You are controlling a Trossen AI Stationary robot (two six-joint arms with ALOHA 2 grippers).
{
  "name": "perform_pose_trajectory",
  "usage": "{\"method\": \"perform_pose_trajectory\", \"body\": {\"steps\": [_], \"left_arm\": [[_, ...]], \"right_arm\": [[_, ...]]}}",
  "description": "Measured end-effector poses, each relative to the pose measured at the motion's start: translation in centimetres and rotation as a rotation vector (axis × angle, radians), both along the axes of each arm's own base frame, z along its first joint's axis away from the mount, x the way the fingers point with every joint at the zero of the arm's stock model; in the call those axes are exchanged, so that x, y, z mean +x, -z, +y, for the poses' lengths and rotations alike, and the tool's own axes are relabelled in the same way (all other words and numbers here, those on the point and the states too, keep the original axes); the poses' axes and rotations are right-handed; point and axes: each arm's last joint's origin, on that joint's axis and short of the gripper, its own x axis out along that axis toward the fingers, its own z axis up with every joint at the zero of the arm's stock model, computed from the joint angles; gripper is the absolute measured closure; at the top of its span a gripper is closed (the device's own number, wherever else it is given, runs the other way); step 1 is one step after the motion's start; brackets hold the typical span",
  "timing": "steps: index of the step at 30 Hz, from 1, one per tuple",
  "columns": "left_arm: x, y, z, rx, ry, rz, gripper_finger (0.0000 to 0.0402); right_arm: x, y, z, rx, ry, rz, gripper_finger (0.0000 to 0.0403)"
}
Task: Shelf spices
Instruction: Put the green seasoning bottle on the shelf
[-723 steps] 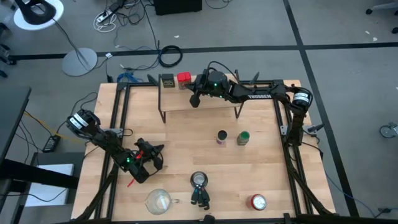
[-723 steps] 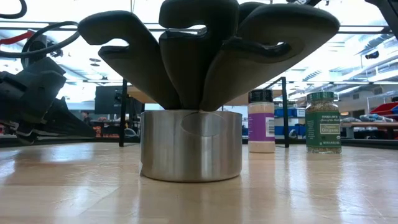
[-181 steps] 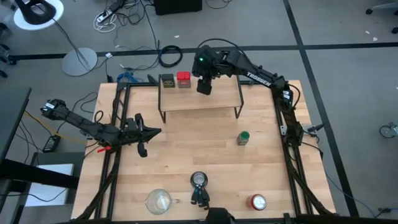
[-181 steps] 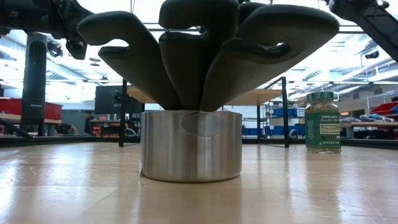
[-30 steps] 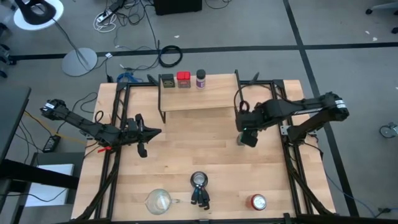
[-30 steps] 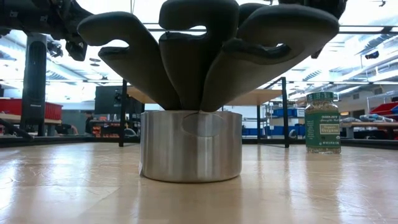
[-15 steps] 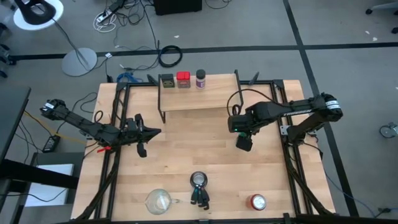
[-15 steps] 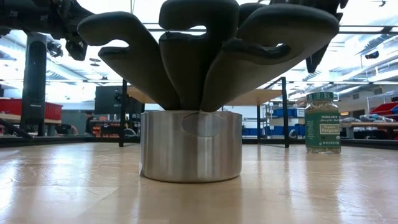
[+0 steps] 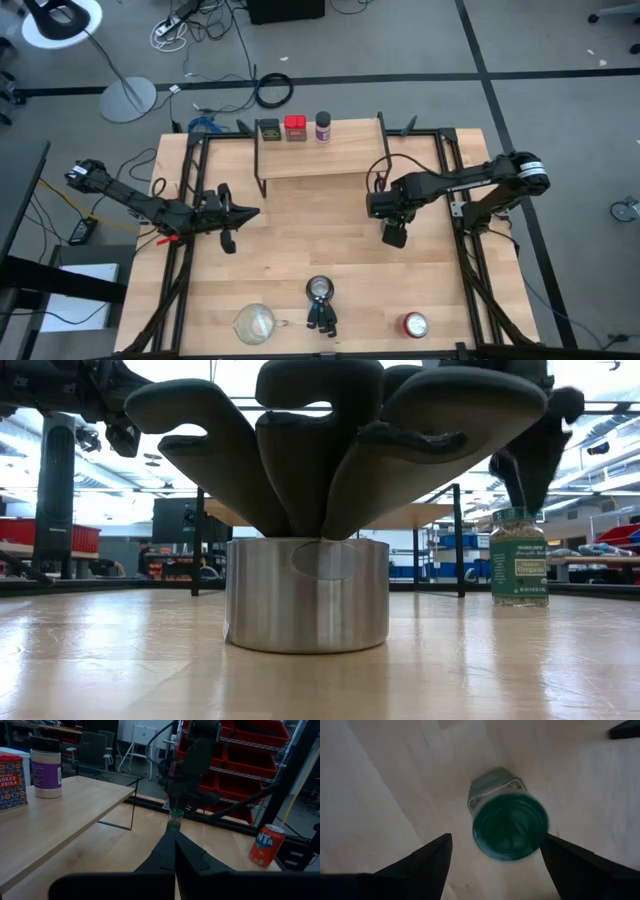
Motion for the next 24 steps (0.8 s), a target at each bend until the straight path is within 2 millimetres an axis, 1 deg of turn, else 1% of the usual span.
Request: {"method": "perform_pose_trajectory", "body": {"steps": [1, 4, 7, 10, 13, 18, 19, 24], "left_arm": [[0.0, 0.0, 0.0, 0.001, 0.0, 0.001, 0.04], [0.0, 0.0, 0.0, 0.0, 0.0, -0.001, 0.04], [0.0, -0.1, 0.0, -0.004, 0.0, -0.008, 0.04], [0.0, -0.1, 0.0, -0.003, 0.0, -0.007, 0.04], [0.0, -0.1, 0.0, -0.003, 0.0, -0.007, 0.04], [0.0, -0.1, 0.0, -0.003, 0.0, -0.006, 0.04], [0.0, -0.1, 0.0, -0.003, 0.0, -0.006, 0.04], [0.0, -0.1, 0.0, -0.003, 0.0, -0.007, 0.04]], "right_arm": [[0.1, 0.5, -0.1, -0.001, 0.0, -0.002, 0.0103], [0.1, 1.0, -0.6, 0.002, 0.002, -0.024, 0.0104], [0.2, 2.0, -1.0, 0.025, 0.003, -0.041, 0.0109], [0.1, 2.5, -1.3, 0.037, 0.007, -0.051, 0.0118], [0.0, 2.5, -1.4, 0.054, 0.003, -0.045, 0.0138], [0.0, 2.5, -1.4, 0.05, -0.008, -0.048, 0.02], [0.0, 2.4, -1.4, 0.05, -0.011, -0.049, 0.0206], [0.2, 2.2, -1.4, 0.064, -0.028, -0.062, 0.0206]]}}
